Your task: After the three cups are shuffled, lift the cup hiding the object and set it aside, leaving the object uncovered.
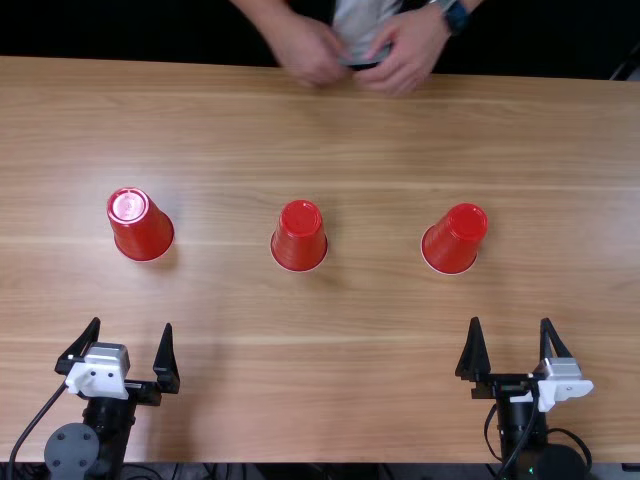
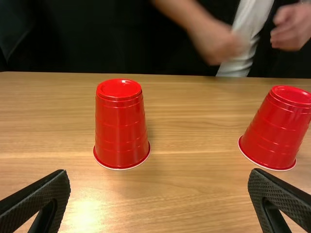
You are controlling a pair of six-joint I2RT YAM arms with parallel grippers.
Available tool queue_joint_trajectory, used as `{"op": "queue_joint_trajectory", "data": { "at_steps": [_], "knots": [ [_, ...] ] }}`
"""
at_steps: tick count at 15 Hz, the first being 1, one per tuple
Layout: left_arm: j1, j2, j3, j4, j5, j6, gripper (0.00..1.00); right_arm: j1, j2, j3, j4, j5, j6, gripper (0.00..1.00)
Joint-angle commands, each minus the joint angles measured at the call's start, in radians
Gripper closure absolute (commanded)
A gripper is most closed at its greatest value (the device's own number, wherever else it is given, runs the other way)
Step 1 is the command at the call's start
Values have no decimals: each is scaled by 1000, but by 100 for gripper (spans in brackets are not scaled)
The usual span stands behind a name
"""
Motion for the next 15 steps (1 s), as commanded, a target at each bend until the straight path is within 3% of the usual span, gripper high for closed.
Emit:
{"op": "queue_joint_trajectory", "data": {
  "at_steps": [1,4,5,6,7,9,10,11,13,15],
  "knots": [
    [-6,-11,-30,-71,19,13,0,-4,-6,-7,-6,-3,2,0],
    [-6,-11,-30,-73,19,19,0,-4,-6,-9,3,-2,-11,0],
    [-6,-11,-30,-71,19,17,0,-4,-6,-6,7,2,-66,0],
    [-4,-11,-30,-73,19,17,0,-10,-6,0,9,6,-141,0],
    [1,-11,-28,-68,21,13,0,-15,-6,16,11,6,-193,0],
    [1,-11,-8,-66,38,24,0,-35,-6,83,9,9,-198,0],
    [1,-11,56,-81,38,71,0,-38,-6,132,5,13,-195,0],
    [1,-8,160,-128,19,118,0,-38,-6,175,-6,13,-195,0],
    [8,138,315,-254,-20,126,0,-39,63,284,-17,13,-195,0],
    [28,262,561,-314,-88,126,0,-39,178,445,-100,11,-195,0]
  ]
}}
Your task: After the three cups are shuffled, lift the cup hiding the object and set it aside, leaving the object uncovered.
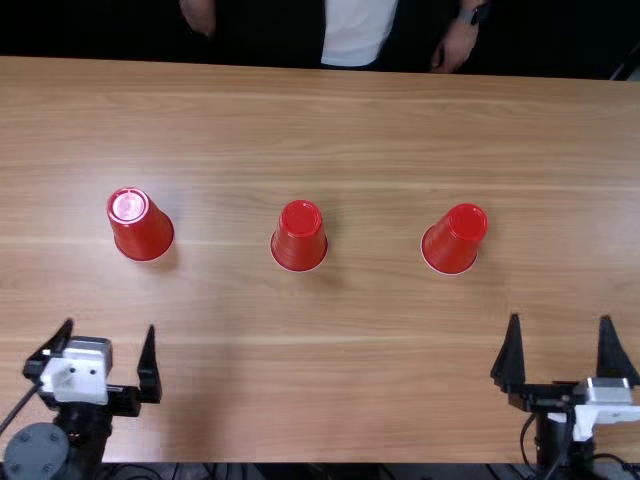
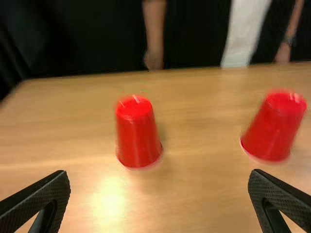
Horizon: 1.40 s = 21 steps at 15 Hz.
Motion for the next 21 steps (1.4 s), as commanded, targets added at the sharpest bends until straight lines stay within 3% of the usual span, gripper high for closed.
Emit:
{"op": "queue_joint_trajectory", "data": {
  "at_steps": [1,5,8,10,11,15,21],
  "knots": [
    [20,92,176,-38,-53,23,0,-13,87,124,-53,7,-9,0],
    [58,350,551,-373,-58,19,0,-13,342,437,-428,5,-2,0],
    [58,508,689,-550,-60,19,0,-10,539,619,-640,1,0,0],
    [60,609,751,-644,-60,19,0,-5,665,722,-853,-2,62,0],
    [60,657,786,-688,-60,19,0,1,719,746,-896,-2,83,0],
    [55,803,881,-812,-58,19,0,4,869,818,-991,-2,79,0],
    [46,945,938,-837,-55,17,0,4,1018,915,-1054,-4,70,0]
  ]
}}
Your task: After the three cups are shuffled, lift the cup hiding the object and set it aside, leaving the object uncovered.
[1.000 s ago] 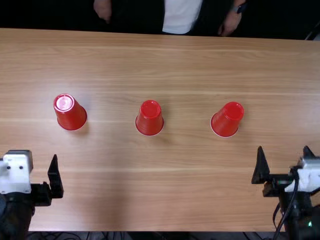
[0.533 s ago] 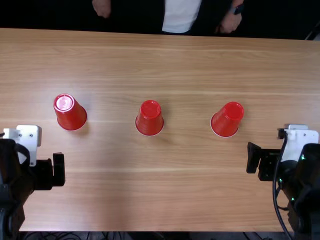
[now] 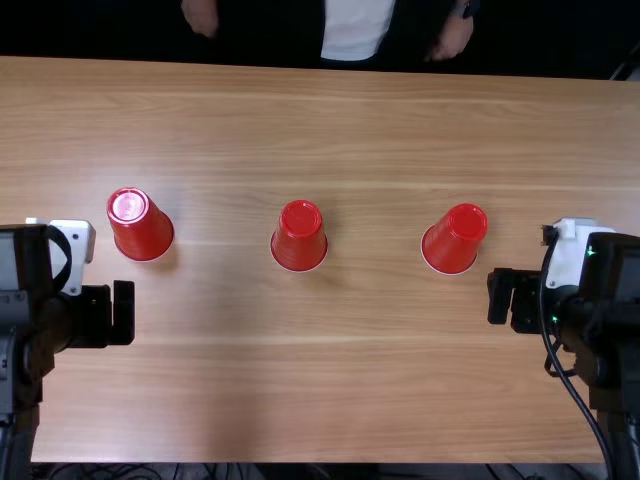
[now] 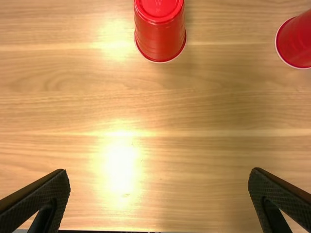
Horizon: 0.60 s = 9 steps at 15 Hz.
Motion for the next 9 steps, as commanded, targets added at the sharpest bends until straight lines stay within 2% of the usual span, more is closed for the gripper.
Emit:
{"op": "queue_joint_trajectory", "data": {
  "at_steps": [1,5,8,9],
  "knots": [
    [-4,30,40,-2,4,5,0,4,25,35,0,-4,-1,0],
    [-16,48,38,0,4,5,0,11,162,101,46,-4,-8,0],
    [-36,48,35,4,6,5,0,70,287,156,72,-4,-32,0],
    [-36,48,33,7,6,5,0,90,317,164,76,-4,-53,0]
  ]
}}
